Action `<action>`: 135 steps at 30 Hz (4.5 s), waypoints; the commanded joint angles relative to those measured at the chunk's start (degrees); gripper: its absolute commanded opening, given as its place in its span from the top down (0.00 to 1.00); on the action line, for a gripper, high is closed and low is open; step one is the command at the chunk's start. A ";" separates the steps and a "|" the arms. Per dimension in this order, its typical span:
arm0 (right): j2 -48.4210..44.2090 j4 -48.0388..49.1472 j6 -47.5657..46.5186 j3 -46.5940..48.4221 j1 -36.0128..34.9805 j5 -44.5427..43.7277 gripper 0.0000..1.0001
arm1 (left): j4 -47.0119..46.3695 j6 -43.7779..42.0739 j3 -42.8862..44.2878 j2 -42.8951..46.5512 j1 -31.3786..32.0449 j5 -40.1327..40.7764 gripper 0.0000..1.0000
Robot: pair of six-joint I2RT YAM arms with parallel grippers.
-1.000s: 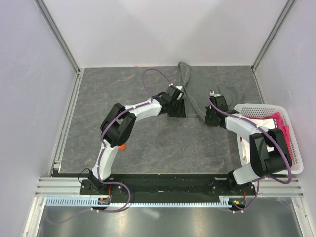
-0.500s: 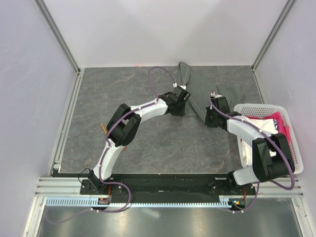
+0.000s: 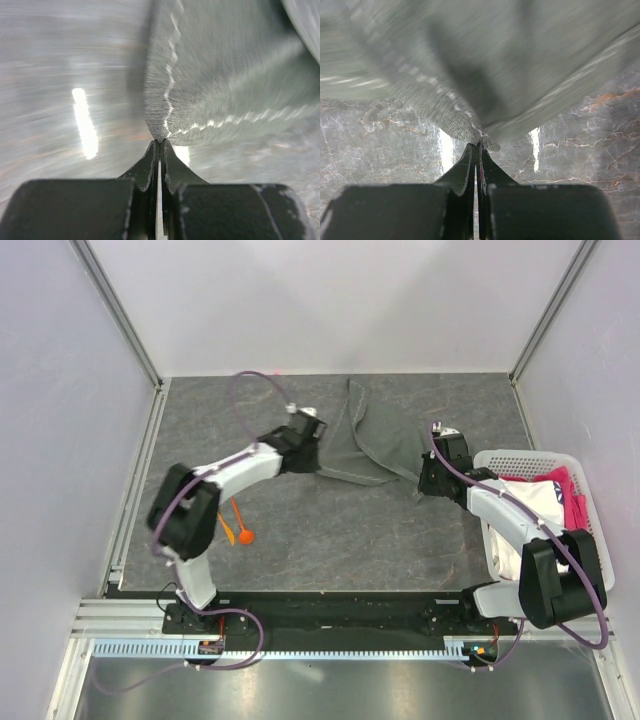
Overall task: Fold the napkin, place the utensils inside, and roll it up
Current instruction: Move the napkin to the centre of the board, then flatten the napkin out
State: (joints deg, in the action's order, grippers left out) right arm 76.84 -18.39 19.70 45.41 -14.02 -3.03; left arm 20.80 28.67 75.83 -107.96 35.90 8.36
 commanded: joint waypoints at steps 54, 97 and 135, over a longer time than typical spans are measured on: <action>-11.71 -16.85 -8.37 37.12 2.16 -20.43 1.00 | 12.42 -9.95 30.95 36.95 -34.67 -19.96 0.98; 4.99 -10.00 -4.67 22.97 4.70 -7.08 1.00 | 0.91 4.02 -23.62 26.23 5.58 -8.62 0.37; 0.77 -10.78 -5.29 22.79 4.79 -4.80 1.00 | 0.65 4.82 -16.42 5.74 15.87 5.61 0.98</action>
State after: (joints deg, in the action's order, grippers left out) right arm 80.38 -29.56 14.22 67.85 -9.47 -8.40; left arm 23.92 32.14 59.94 -100.90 51.79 11.03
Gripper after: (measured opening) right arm 0.009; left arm 0.050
